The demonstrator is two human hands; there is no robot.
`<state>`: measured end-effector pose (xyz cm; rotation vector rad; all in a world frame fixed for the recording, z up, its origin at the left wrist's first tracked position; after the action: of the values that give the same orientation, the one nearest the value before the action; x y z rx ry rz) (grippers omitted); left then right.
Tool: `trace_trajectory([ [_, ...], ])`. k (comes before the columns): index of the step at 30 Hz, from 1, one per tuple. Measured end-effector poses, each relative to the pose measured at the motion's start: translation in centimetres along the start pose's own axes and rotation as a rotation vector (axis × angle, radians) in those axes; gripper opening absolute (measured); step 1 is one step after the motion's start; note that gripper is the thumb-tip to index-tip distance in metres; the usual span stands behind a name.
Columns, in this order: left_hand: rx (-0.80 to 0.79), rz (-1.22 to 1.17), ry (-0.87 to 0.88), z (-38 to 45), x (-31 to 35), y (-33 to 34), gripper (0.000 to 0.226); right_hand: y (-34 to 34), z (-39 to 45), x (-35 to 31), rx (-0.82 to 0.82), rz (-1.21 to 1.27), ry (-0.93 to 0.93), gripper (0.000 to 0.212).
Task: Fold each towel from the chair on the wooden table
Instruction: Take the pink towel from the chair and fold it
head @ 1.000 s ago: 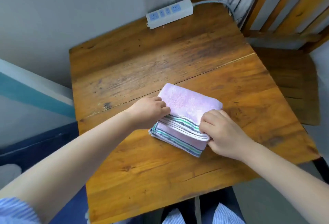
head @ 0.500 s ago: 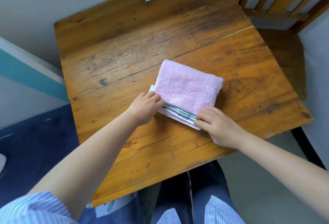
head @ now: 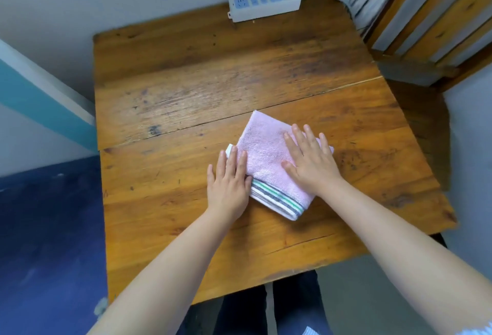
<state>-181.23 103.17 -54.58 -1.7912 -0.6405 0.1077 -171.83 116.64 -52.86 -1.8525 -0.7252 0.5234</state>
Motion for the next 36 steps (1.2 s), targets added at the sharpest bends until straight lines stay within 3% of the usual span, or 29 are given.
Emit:
trace_trajectory([
  [4,-0.056,-0.044,-0.036,0.2,0.1,0.2,0.057,0.5,0.2,0.0,-0.050,-0.011,-0.007,0.064],
  [8,-0.007,-0.045,-0.052,0.1,0.6,-1.5,0.052,0.0,0.6,-0.2,-0.144,-0.144,-0.024,0.066],
  [11,0.028,-0.123,-0.176,0.4,0.0,-3.1,0.038,-3.5,2.8,-2.2,-0.064,-0.233,-0.099,0.048],
  [14,0.038,-0.264,-0.376,0.0,-1.0,-3.5,0.035,-7.4,6.2,-4.9,0.008,-0.075,-0.154,0.033],
  [16,0.008,-0.330,-0.497,-0.1,-1.5,-3.1,0.039,-7.3,8.1,-6.1,-0.161,0.074,-0.139,0.034],
  [18,-0.046,-0.376,-0.588,-0.1,-2.2,-2.5,0.039,-6.3,9.5,-7.4,-0.334,0.066,-0.185,0.035],
  [21,-0.095,-0.421,-0.678,-0.1,-3.1,-2.0,0.029,-5.9,10.2,-7.9,-0.436,0.032,-0.224,0.040],
  [27,-0.170,-0.585,-0.745,-1.7,-2.6,-1.7,0.022,-7.1,8.4,-8.3,-0.578,0.024,-0.293,0.027],
  [29,-0.155,-0.650,-0.731,-3.0,-2.0,-2.0,0.012,-7.8,7.0,-8.7,-0.582,-0.013,-0.351,0.015],
  [33,0.004,-0.734,-0.704,-7.8,-1.6,-4.2,0.033,-10.0,2.5,-10.3,-0.568,-0.164,-0.485,0.023],
  [36,0.175,-0.772,-0.701,-14.3,-1.6,-6.4,0.035,-12.0,-3.2,-13.1,-0.475,-0.181,-0.663,0.012],
])
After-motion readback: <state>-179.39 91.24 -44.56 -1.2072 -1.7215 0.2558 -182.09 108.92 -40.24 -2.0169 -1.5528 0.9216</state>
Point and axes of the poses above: each hand's wrist, its own z-axis towards the middle knuckle, its own y-axis out of the palm, x = y × z, the point moved 7 cm from there along z, towards the middle knuckle, and after that the axes turned 11 degrees about y, right-handed, at the moved point
